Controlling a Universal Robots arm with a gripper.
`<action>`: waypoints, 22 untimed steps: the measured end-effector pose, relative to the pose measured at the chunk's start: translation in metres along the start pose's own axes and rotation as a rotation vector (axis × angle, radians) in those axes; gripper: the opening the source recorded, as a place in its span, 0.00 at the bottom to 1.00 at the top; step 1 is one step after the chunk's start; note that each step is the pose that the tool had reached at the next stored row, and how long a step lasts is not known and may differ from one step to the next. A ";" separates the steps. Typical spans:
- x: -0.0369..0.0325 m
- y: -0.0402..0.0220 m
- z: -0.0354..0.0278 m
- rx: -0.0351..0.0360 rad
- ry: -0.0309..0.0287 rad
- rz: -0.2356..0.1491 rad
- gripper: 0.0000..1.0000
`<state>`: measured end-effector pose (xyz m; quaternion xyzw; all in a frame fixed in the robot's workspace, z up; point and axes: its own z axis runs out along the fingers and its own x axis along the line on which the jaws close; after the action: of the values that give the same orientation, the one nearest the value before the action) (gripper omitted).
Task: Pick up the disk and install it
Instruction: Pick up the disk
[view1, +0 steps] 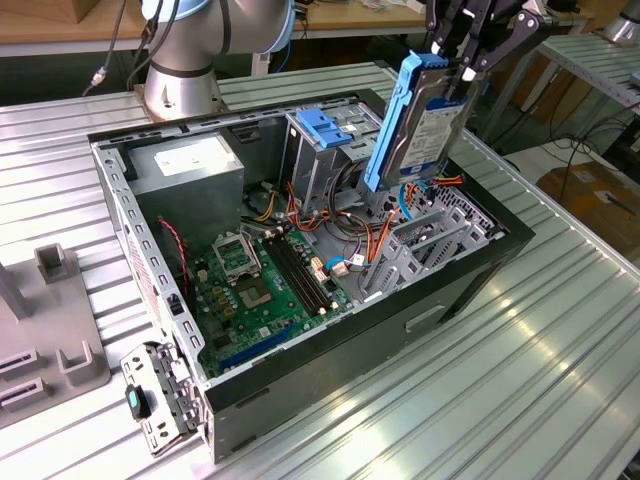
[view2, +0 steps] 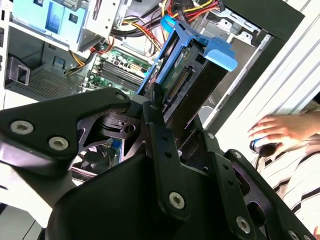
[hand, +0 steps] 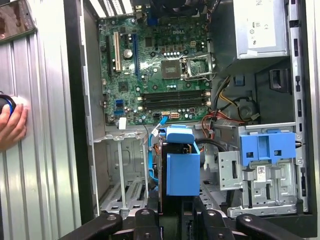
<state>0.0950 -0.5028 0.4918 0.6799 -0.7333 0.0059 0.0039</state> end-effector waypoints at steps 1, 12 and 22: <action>0.0003 -0.0001 -0.0001 0.0002 0.0028 0.003 0.35; 0.0045 -0.0012 0.0000 0.0007 0.0117 0.014 0.35; 0.0238 -0.0033 0.0003 0.0007 0.0117 0.014 0.35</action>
<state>0.0965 -0.5268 0.4918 0.6747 -0.7380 0.0102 0.0079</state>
